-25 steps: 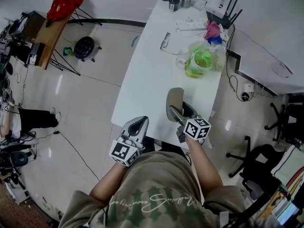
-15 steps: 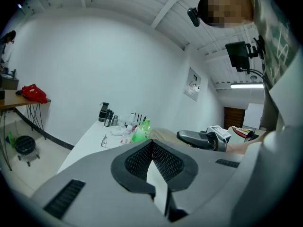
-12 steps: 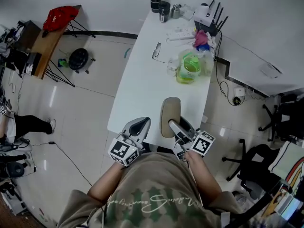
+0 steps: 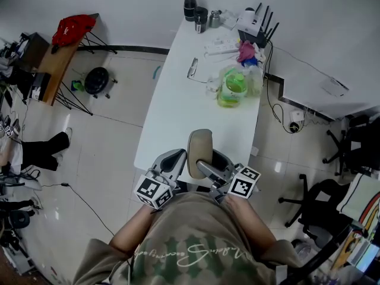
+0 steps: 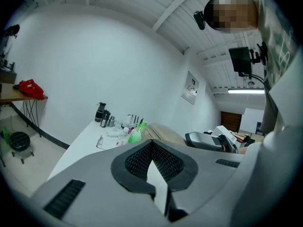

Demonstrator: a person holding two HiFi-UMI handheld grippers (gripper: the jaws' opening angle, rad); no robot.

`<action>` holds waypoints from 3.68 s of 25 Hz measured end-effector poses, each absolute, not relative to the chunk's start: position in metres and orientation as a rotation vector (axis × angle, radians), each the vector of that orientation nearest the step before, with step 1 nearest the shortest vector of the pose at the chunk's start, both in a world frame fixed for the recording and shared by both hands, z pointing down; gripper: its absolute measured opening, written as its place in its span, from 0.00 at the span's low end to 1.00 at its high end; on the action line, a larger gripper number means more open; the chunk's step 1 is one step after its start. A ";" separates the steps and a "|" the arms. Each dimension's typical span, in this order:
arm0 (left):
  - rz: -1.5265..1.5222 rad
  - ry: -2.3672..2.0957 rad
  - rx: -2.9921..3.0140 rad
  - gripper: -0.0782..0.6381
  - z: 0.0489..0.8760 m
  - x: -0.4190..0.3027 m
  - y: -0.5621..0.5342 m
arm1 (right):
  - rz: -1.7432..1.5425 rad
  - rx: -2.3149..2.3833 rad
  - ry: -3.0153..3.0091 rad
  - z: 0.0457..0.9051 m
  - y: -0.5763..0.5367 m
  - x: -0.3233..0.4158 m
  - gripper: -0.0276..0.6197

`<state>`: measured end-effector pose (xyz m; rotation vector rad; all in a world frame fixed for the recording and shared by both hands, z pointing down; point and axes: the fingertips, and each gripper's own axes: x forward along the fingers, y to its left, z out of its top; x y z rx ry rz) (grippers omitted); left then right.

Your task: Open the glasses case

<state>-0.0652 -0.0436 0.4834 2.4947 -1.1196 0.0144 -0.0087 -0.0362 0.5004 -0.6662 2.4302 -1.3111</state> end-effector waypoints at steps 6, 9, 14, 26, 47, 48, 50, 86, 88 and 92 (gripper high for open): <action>-0.007 -1.112 2.515 0.12 0.479 -0.072 -0.037 | -1.354 -0.636 2.588 0.512 -0.029 -0.029 0.58; -0.017 -1.104 2.520 0.12 0.476 -0.069 -0.035 | -1.401 -0.646 2.548 0.517 -0.030 -0.033 0.58; -0.035 -1.060 2.519 0.12 0.472 -0.066 -0.032 | -1.378 -0.670 2.521 0.514 -0.033 -0.031 0.58; -0.193 -0.961 2.445 0.12 0.461 -0.071 -0.022 | -1.274 -0.627 2.626 0.501 -0.034 -0.044 0.58; 0.134 -1.007 2.650 0.22 0.473 -0.057 -0.017 | -1.250 -0.933 2.555 0.496 -0.051 -0.017 0.58; 0.128 -0.964 2.656 0.26 0.472 -0.055 -0.015 | -1.240 -0.950 2.558 0.496 -0.051 -0.017 0.58; 0.115 -0.865 2.650 0.44 0.470 -0.049 -0.009 | -1.241 -0.955 2.543 0.494 -0.051 -0.019 0.58; -0.307 -0.428 2.395 0.30 0.431 -0.053 -0.001 | -1.270 -0.197 2.384 0.449 -0.035 -0.034 0.58; -0.318 -0.405 2.383 0.28 0.429 -0.053 0.000 | -1.284 -0.176 2.348 0.446 -0.035 -0.033 0.58; -0.142 -0.663 2.476 0.29 0.448 -0.064 -0.016 | -1.215 -0.474 2.544 0.469 -0.045 -0.032 0.58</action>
